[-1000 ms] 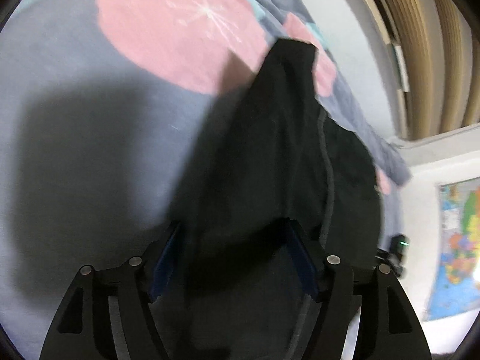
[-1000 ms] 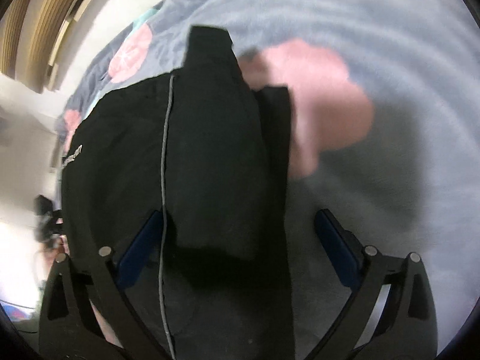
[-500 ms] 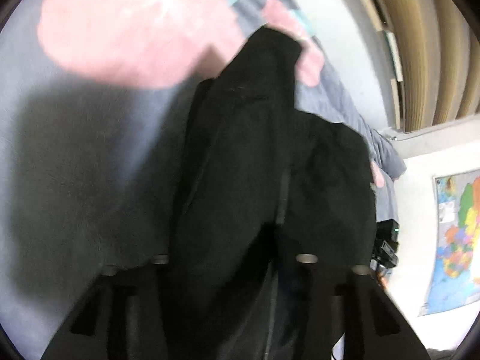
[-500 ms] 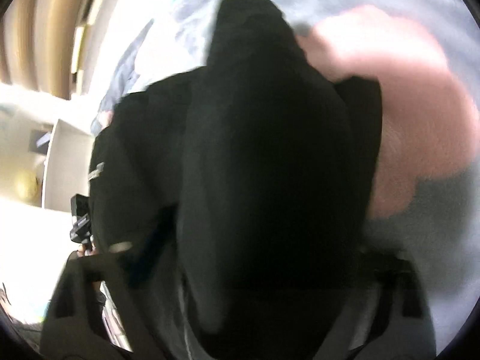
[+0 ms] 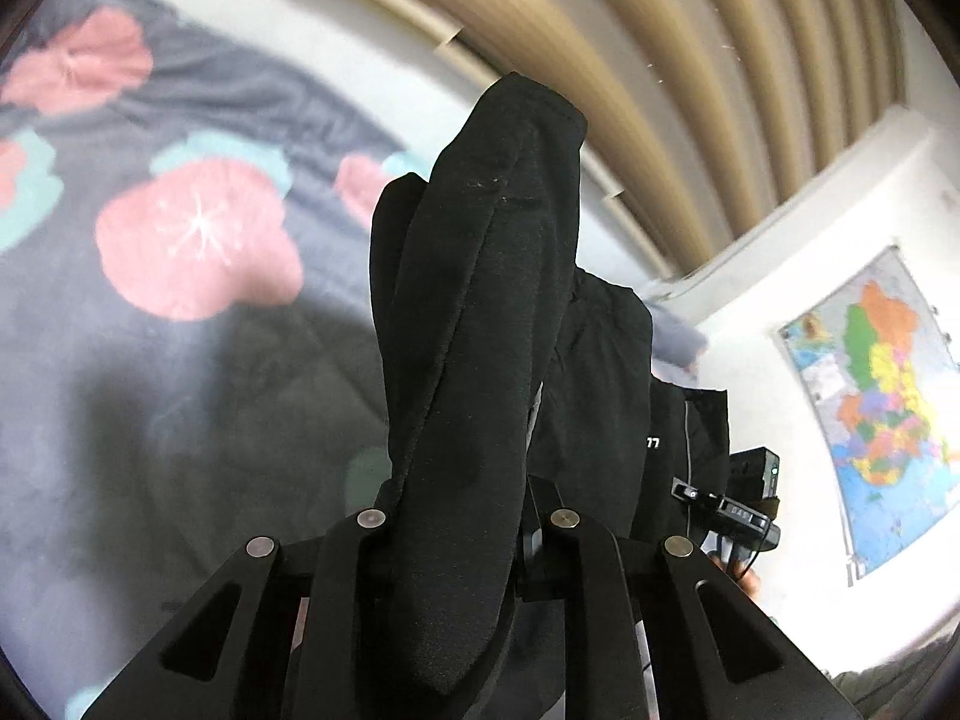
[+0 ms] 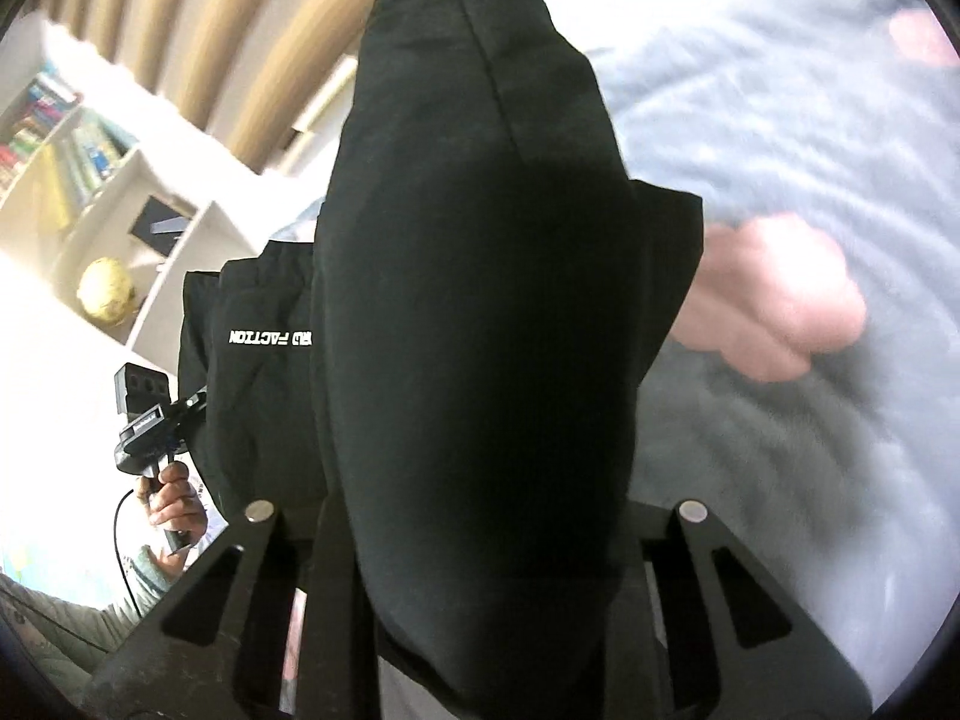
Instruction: Fold large clothes
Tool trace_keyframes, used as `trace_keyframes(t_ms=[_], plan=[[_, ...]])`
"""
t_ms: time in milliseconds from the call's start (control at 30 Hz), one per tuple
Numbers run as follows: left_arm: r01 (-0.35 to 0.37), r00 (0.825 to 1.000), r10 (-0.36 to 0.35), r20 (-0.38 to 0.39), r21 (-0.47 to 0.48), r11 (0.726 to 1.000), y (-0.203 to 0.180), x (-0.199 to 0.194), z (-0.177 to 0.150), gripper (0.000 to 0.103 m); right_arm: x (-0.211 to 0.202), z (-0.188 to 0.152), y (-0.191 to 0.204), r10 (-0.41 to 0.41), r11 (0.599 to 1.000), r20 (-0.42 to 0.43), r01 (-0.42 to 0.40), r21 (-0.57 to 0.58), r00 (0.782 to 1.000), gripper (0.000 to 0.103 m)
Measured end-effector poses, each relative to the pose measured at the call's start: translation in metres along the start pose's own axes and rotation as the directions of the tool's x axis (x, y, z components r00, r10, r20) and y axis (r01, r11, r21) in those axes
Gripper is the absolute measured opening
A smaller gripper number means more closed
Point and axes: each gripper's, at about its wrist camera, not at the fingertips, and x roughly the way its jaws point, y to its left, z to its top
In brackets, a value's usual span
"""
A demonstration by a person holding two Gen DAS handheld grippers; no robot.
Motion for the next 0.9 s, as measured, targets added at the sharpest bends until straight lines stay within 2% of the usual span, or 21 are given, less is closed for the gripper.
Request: trace_keyframes(t_ms=[167,300,433,500,567,633,667,700,767,833,867,900], plan=[[-0.007,0.999,0.005,0.039,0.039,0.999,-0.030,-0.071,-0.035,0.021,-0.024,-0.021,0.032,-0.022,0.998,-0.002,0.022,-0.064,1.000,0.022],[-0.025,0.999,0.025,0.025,0.006,1.000,-0.025,-0.105,-0.079,0.021,-0.018,-0.052,0.043,-0.063,0.995,-0.054,0.059,-0.085,0.997,0.022],[-0.063,0.998,0.061,-0.033,-0.075,0.995,-0.002,-0.110,-0.130,0.021,-0.005,-0.095,0.031,-0.098,0.995,-0.141,0.097,-0.020,0.985,0.022],[-0.098,0.993,0.088,-0.079,-0.130,0.987,0.022,-0.107,-0.159,0.021,0.008,-0.117,0.021,-0.126,0.992,-0.188,0.129,0.000,0.974,0.023],[-0.142,0.985,0.118,-0.126,-0.206,0.968,0.051,-0.094,-0.186,0.022,0.032,-0.131,0.004,-0.152,0.987,-0.239,0.162,0.021,0.959,0.023],[-0.230,0.968,0.193,-0.160,-0.261,0.938,0.076,-0.085,-0.208,0.023,0.051,-0.151,-0.017,-0.181,0.975,-0.295,0.210,0.067,0.938,0.026],[-0.262,0.962,0.226,-0.155,-0.280,0.923,0.085,-0.086,-0.218,0.025,0.054,-0.156,-0.029,-0.195,0.967,-0.296,0.233,0.098,0.935,0.033],[-0.267,0.963,0.234,-0.137,-0.325,0.907,0.100,-0.089,-0.225,0.026,0.053,-0.159,-0.045,-0.185,0.957,-0.279,0.237,0.166,0.942,0.037],[-0.212,0.977,0.188,-0.099,-0.437,0.874,0.126,-0.095,-0.234,0.028,0.047,-0.160,-0.066,-0.149,0.942,-0.245,0.213,0.261,0.958,0.043],[-0.196,0.981,0.172,-0.094,-0.484,0.853,0.142,-0.097,-0.238,0.030,0.047,-0.158,-0.076,-0.201,0.922,-0.251,0.270,0.276,0.947,0.055],[-0.203,0.979,0.174,-0.105,-0.482,0.852,0.144,-0.097,-0.237,0.033,0.045,-0.162,-0.083,-0.223,0.915,-0.263,0.295,0.276,0.939,0.064],[-0.223,0.975,0.187,-0.123,-0.473,0.852,0.144,-0.096,-0.236,0.037,0.046,-0.161,-0.085,-0.240,0.910,-0.272,0.314,0.272,0.932,0.067]])
